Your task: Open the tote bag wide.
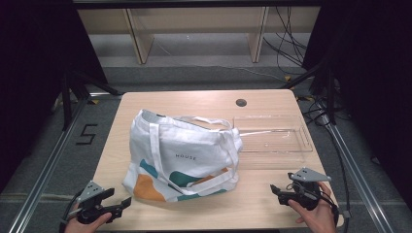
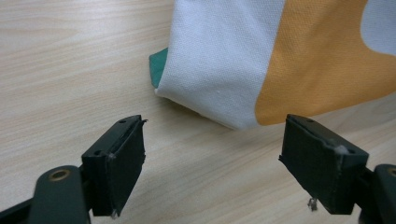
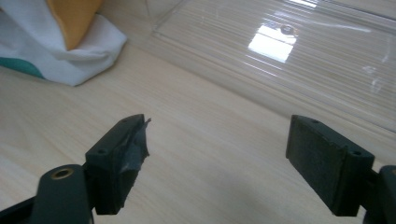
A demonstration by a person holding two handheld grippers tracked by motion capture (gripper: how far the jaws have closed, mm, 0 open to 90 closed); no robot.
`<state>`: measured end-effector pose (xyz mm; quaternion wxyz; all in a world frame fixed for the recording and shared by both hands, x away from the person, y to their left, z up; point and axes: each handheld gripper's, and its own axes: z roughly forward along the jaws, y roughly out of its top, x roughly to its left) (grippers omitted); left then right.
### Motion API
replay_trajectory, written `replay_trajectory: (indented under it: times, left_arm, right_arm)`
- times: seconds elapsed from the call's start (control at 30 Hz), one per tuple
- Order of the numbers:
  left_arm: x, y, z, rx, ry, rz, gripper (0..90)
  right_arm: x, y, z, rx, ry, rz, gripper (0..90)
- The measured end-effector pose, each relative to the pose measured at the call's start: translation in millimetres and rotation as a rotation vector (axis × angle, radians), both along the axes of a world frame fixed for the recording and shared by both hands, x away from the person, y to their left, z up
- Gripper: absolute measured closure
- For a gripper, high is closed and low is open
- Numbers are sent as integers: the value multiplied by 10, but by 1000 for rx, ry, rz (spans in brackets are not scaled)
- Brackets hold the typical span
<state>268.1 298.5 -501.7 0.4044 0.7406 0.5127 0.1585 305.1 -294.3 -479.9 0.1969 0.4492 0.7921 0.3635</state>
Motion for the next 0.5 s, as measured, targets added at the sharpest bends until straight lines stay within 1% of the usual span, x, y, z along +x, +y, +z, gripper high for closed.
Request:
replay_trajectory:
  times: [0.03, 0.07, 0.1, 0.13, 0.17, 0.2, 0.3, 0.33, 0.37, 0.4, 0.43, 0.47, 0.5]
  left_arm:
    - [1, 1, 0, 0, 2, 3, 206]
    - [2, 0, -4, -3, 2, 8, 206]
    - [-2, 1, 4, 3, 4, 7, 206]
    - [-1, 0, 6, -1, -3, 2, 206]
    - [-4, 1, 14, 2, -2, 5, 206]
    - [-4, 2, 18, 1, -2, 2, 205]
    - [-3, -3, 24, -12, -14, 5, 199]
    - [-3, -1, 33, -6, -11, 2, 199]
    - [-3, -4, 41, -7, -7, 6, 199]
    - [-3, -15, 45, -15, -14, 12, 196]
    - [-3, -17, 56, -14, -16, 7, 194]
    - [0, -19, 66, -19, -18, 1, 195]
    - [-1, -21, 76, -19, -18, 7, 194]
  right_arm:
    - [9, -17, 12, 8, 10, 21, 217]
    - [2, -20, 12, 8, -4, 20, 204]
    - [7, -20, 14, 17, -3, 31, 195]
    - [-16, -1, 25, 36, 20, 14, 188]
    - [-19, 9, 29, 34, 12, 9, 186]
    - [-4, -6, 34, 25, -11, 31, 187]
    - [0, 8, 47, 38, -13, 47, 187]
    - [-2, 18, 57, 44, -20, 45, 181]
    - [-6, 26, 69, 49, -8, 50, 175]
    - [-14, 50, 79, 67, -9, 42, 173]
    - [0, 51, 89, 68, -19, 57, 172]
    - [9, 51, 113, 55, -25, 67, 171]
    - [12, 68, 128, 67, -31, 66, 173]
